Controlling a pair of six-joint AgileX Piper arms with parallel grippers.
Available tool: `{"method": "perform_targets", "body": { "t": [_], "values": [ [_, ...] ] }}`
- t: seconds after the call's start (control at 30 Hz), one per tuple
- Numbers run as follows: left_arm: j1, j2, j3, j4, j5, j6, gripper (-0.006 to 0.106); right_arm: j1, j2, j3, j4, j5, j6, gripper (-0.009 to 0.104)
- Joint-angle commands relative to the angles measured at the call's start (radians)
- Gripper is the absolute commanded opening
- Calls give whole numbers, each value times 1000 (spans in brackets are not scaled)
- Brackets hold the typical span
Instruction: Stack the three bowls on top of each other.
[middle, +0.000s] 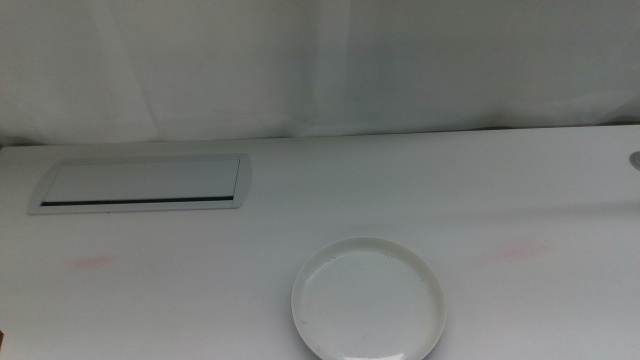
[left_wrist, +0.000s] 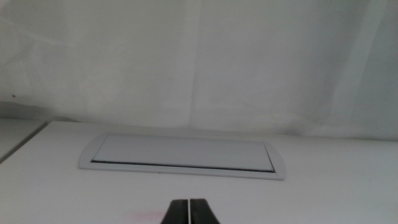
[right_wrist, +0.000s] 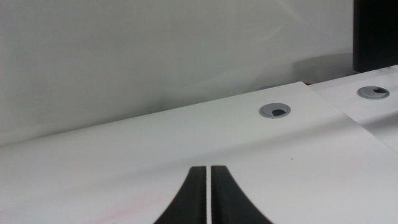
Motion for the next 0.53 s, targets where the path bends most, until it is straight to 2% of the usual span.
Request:
{"method": "perform_targets", "body": {
  "t": [0.0,0.07,0.27,0.5],
  "values": [
    [-2,-35,39,-3,-13,-4,-2,3,-36,30,-16,-74,-1,-3],
    [-2,-35,39,-3,-13,-4,-2,3,-34,56,-14,-103,-1,-3],
    [-2,-35,39,-3,-13,-4,-2,3,-34,59,-5,37,-1,-3],
    [-2,-35,39,-3,-13,-4,-2,3,-34,59,-5,47,-1,-3]
  ]
}}
